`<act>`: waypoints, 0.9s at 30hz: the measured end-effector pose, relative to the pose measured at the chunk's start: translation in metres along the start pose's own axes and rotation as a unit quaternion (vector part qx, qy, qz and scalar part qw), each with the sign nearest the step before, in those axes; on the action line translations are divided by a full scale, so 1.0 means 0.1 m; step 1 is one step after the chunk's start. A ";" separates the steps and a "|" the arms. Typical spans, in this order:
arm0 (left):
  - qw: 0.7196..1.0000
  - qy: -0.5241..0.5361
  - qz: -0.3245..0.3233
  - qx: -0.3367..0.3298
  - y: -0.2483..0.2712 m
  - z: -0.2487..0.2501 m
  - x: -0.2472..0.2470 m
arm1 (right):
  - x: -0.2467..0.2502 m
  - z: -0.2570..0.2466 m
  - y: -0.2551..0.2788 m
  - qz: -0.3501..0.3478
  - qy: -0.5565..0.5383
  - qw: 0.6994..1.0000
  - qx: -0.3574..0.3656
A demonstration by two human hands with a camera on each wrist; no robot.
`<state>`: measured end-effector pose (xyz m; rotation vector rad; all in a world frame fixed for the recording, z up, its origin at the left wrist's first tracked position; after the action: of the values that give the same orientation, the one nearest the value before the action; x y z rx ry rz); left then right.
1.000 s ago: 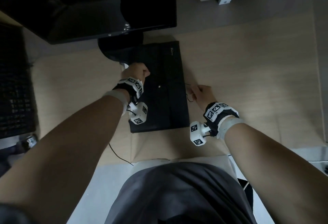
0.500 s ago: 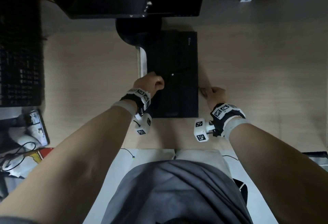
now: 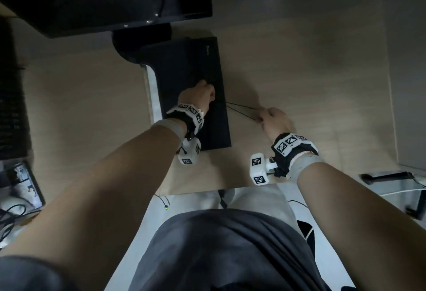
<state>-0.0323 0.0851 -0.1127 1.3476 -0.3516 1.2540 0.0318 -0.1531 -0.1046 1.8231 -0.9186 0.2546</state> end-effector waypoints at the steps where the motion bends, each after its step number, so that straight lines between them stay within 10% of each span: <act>1: 1.000 -0.007 -0.004 0.010 -0.08 0.01 0.05 | 0.03 -0.01 -0.01 -0.005 0.001 1.000 0.009; 14: 0.998 0.029 -0.001 0.059 -0.35 -0.40 0.38 | -0.08 -0.42 -0.28 -0.017 -0.074 0.997 0.031; 27: 0.994 0.090 0.047 -0.037 0.20 -0.96 0.13 | -0.56 -0.71 -0.15 0.020 -0.096 0.995 0.011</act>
<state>-0.0870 0.1673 -0.1191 1.1570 -0.3340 1.4160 0.0204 -0.0621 -0.1148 1.8734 -1.0913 0.1154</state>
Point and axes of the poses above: each hand's wrist, its own y-axis away from the middle knuckle, its own x-axis out of the back of the hand, z = x × y, the point moved 3 cm from there along -y, towards the middle knuckle, and after that the axes turned 3 degrees about -z, right-handed, at the moved point
